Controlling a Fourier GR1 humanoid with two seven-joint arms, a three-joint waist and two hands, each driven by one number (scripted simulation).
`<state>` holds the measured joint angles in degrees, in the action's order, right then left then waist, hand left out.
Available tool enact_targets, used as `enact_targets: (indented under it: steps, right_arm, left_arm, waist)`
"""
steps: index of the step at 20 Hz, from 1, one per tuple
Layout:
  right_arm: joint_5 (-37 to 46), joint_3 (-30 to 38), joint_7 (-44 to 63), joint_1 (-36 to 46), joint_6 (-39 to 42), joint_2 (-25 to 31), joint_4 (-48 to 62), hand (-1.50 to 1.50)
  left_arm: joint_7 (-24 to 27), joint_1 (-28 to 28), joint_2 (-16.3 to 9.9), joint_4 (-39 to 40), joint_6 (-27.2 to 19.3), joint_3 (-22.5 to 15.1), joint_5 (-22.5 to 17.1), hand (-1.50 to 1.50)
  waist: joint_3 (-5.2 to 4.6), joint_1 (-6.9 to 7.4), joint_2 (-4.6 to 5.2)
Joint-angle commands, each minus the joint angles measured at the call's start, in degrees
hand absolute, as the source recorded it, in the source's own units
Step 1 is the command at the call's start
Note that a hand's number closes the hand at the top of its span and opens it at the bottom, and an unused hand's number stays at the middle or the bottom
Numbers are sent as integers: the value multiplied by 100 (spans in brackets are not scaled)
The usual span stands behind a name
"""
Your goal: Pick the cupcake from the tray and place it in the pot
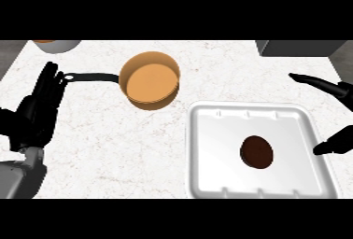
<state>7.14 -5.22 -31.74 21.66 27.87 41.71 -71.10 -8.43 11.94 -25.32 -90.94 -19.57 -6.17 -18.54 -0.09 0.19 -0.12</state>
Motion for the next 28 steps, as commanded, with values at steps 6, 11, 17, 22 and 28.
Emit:
enact_targets:
  steps: [6,11,17,22,28]
  right_arm:
    - [1025,-1270,1866,-72,622,92,-1699,-150]
    - [968,-1144,2711,-206,1188,-121,-2242,-150]
    - [1551,-1017,2602,-728,1091,-590,-2400,-150]
    - [1856,-1099,3423,-903,1224,-868,-2869,-150]
    - [2894,-1101,2606,-785,736,-1125,-1820,-150]
  left_arm:
    - [175,-56,145,164,104,64,59,0]
    - [-130,-151,117,-251,102,214,190,0]
    - [-236,-144,145,-243,491,561,270,0]
    - [67,-352,330,-68,601,592,398,0]
    - [-329,-335,627,-406,579,534,642,0]
  waist:
    - [-7,-87,-20]
    - [6,-35,-3]
    - [9,-22,6]
    - [7,-38,-1]
    - [10,-4,9]
